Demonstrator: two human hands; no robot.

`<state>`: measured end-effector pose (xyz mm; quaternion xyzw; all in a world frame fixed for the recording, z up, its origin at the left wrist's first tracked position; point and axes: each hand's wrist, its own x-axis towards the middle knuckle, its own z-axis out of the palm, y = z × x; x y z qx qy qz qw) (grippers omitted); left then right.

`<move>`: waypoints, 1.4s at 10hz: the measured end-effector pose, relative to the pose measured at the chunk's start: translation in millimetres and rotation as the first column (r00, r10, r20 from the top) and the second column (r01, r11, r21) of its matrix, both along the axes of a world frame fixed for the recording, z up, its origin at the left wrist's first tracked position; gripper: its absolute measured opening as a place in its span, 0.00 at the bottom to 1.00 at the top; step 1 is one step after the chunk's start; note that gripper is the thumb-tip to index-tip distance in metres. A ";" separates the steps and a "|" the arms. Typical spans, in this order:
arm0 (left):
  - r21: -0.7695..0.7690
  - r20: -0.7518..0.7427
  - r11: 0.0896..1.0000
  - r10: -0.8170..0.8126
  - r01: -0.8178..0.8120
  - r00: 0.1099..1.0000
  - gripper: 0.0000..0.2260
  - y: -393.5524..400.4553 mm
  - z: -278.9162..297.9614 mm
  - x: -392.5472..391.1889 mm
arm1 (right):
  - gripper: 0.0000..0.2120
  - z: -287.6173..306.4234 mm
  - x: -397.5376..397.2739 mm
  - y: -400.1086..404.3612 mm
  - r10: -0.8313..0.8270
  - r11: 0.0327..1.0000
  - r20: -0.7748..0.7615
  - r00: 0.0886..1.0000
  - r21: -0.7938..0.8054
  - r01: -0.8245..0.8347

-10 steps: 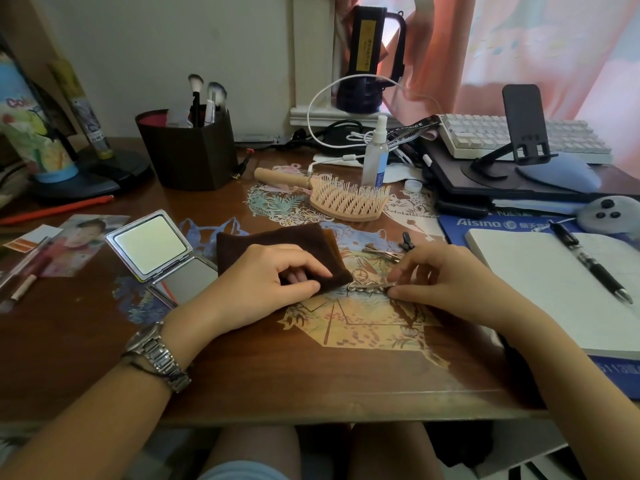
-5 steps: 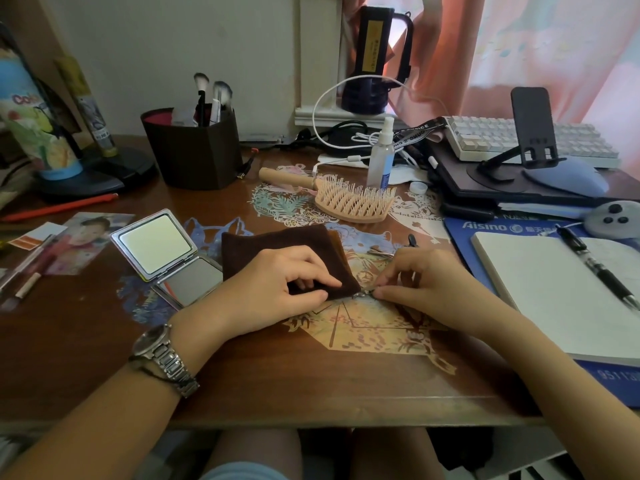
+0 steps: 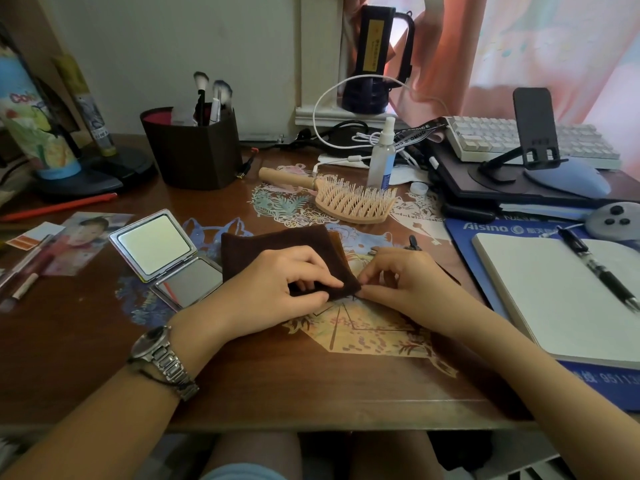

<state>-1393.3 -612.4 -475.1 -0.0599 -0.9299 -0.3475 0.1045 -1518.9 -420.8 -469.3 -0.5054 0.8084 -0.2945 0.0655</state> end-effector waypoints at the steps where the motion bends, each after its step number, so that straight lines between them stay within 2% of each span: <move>1: -0.002 0.000 1.000 -0.001 0.001 1.000 0.11 -0.4 -0.3 -0.1 | 0.02 -0.6 -0.8 -0.3 0.004 1.000 -0.009 1.000 0.006 -0.004; 4: -0.002 0.003 1.000 0.000 0.000 1.000 0.11 -0.7 -0.3 0.2 | 0.03 -0.1 -5.0 4.6 0.057 0.996 -0.020 0.998 -0.063 -0.058; 6: 0.014 0.017 1.000 -0.004 0.003 1.000 0.11 0.1 0.9 1.5 | 0.02 6.6 -6.8 14.2 0.054 0.995 0.029 0.998 -0.087 -0.051; 9: -0.001 0.028 1.000 0.000 0.000 1.000 0.10 0.1 -0.2 1.9 | 0.02 9.6 -10.5 27.8 -0.046 0.991 0.177 0.983 -0.115 0.067; 11: -0.001 0.020 1.000 0.004 -0.004 1.000 0.11 0.0 -1.1 0.9 | 0.06 9.3 -6.4 26.2 -0.007 0.986 0.201 0.980 -0.161 0.040; 14: 0.001 0.017 1.000 0.006 -0.006 1.000 0.11 -0.7 -1.9 0.8 | 0.07 8.5 -8.8 26.3 0.022 0.994 0.068 0.997 -0.112 -0.015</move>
